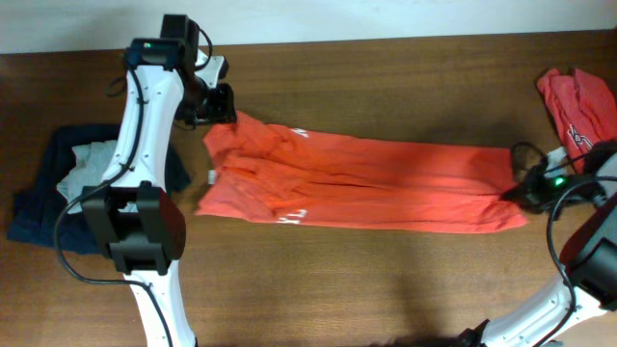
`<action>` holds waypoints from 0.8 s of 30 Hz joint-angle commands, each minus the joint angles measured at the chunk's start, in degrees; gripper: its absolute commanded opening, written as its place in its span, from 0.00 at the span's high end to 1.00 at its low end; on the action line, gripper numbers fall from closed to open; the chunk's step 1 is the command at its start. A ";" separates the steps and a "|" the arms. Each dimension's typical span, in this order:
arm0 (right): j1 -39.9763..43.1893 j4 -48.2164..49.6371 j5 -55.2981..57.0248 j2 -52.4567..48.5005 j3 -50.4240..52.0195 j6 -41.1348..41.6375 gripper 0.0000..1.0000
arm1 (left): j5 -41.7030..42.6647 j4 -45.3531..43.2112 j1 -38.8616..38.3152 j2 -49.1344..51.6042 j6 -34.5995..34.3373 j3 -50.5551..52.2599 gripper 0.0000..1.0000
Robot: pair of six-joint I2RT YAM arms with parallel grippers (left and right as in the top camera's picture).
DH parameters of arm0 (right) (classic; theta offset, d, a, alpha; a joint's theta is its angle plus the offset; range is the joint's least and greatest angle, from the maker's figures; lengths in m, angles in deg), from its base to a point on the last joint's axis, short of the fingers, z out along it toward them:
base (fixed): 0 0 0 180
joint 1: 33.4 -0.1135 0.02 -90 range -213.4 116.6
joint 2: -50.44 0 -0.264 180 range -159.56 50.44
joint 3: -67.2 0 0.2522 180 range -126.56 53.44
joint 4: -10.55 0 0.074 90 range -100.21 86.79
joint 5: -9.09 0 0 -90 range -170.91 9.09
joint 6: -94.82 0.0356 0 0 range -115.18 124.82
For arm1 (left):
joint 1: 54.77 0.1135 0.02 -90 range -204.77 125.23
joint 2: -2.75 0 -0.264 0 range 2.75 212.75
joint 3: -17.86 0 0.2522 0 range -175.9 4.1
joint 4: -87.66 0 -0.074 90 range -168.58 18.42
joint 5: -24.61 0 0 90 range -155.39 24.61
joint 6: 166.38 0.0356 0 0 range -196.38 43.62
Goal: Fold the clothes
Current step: 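Fold the right end leftward over the strip with the right gripper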
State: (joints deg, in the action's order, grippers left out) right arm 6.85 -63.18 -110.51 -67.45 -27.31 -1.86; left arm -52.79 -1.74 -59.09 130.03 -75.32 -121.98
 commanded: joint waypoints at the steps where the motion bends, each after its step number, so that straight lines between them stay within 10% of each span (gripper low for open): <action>1: 1.46 -2.78 12.04 7.69 -8.48 3.39 0.96 | -0.37 1.92 0.66 -4.02 1.22 -5.44 0.52; 11: -1.36 -11.67 14.29 14.34 -23.91 5.68 0.96 | -0.83 4.00 0.74 -8.26 2.29 -11.96 0.50; 24: -33.92 -12.98 13.99 15.04 -23.67 6.16 0.96 | -2.97 4.35 0.74 -10.10 2.27 -12.09 0.48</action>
State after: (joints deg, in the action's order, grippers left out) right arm -19.82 -77.08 -96.57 -52.70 -50.80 3.32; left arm -55.15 2.30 -58.72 121.48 -73.97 -133.06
